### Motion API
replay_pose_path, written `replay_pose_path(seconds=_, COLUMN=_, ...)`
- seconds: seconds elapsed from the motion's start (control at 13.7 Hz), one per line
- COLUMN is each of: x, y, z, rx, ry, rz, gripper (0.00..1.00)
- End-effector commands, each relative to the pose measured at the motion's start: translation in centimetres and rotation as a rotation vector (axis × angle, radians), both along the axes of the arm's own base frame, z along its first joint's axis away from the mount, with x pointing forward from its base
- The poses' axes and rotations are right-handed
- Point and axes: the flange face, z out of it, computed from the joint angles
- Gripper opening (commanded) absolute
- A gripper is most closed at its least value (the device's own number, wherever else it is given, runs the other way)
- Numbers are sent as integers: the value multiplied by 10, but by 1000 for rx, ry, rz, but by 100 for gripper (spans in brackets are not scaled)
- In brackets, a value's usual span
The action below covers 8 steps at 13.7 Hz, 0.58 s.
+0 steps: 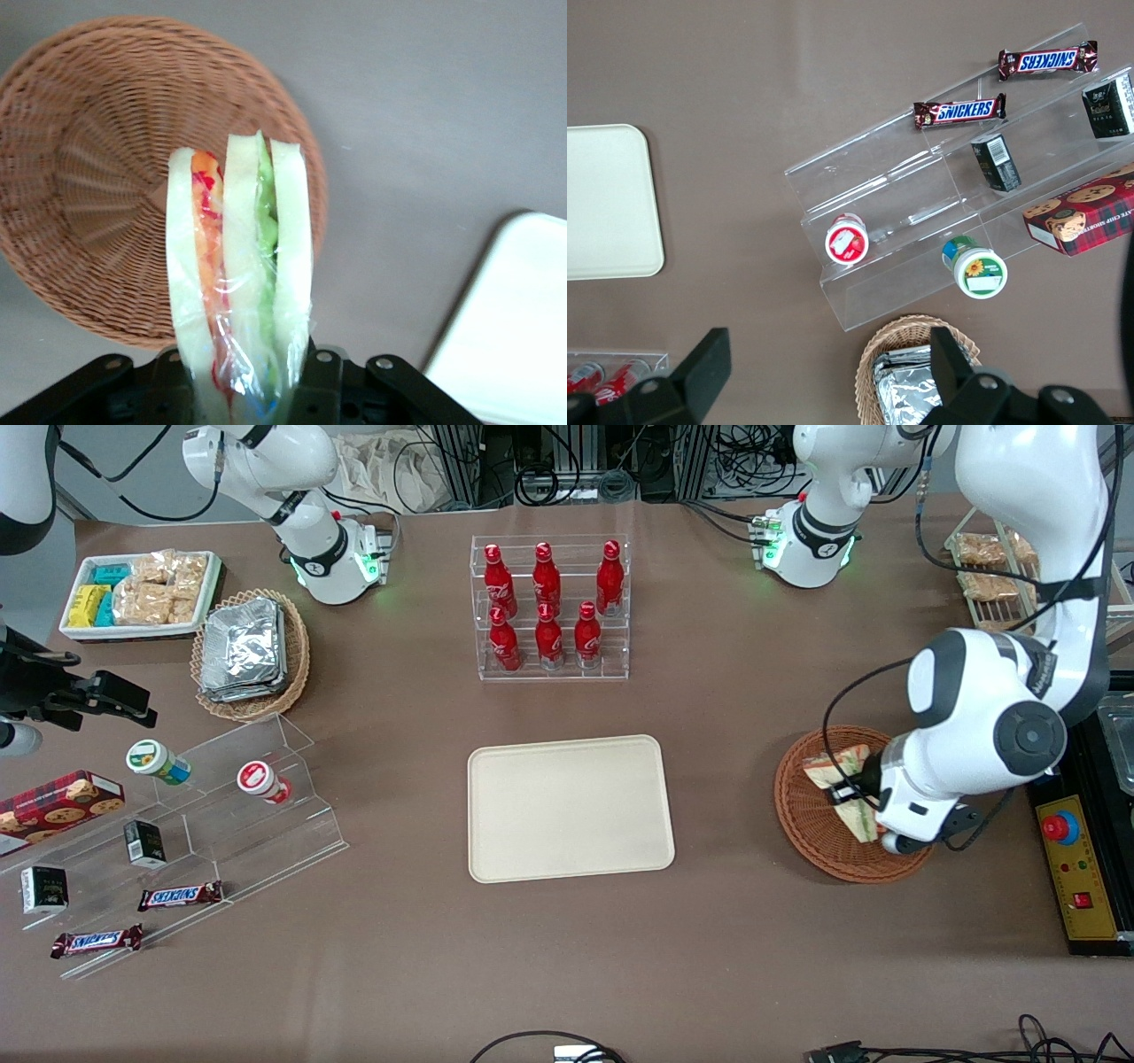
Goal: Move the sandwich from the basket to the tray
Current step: 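Carry the sandwich with the left gripper over the cream tray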
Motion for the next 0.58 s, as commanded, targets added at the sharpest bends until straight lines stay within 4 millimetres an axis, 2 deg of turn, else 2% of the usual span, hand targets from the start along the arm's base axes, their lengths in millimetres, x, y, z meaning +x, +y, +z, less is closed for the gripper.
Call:
replay_pose_path(seconds=0.0, x=-2, y=-53, z=6, rx=-26, ry=-2, rz=-40, gripper=33)
replay_pose_path(seconds=0.15, x=-4, y=-83, z=4, rx=-48, ry=-1, rz=-88, gripper=33)
replay_pose_path(seconds=0.29, x=-5, y=-118, z=-14, rx=-74, ry=20, rz=-144, gripper=35)
replay_pose_path(seconds=0.36, x=-8, y=-147, z=-21, rx=-64, ry=17, rz=-199, gripper=35)
replay_pose_path(seconds=0.44, x=-6, y=-165, z=-27, rx=-66, ry=15, rz=-221, gripper=35)
replay_pose_path(seconds=0.51, x=-2, y=-174, z=-39, rx=-70, ry=29, rz=-205, gripper=35)
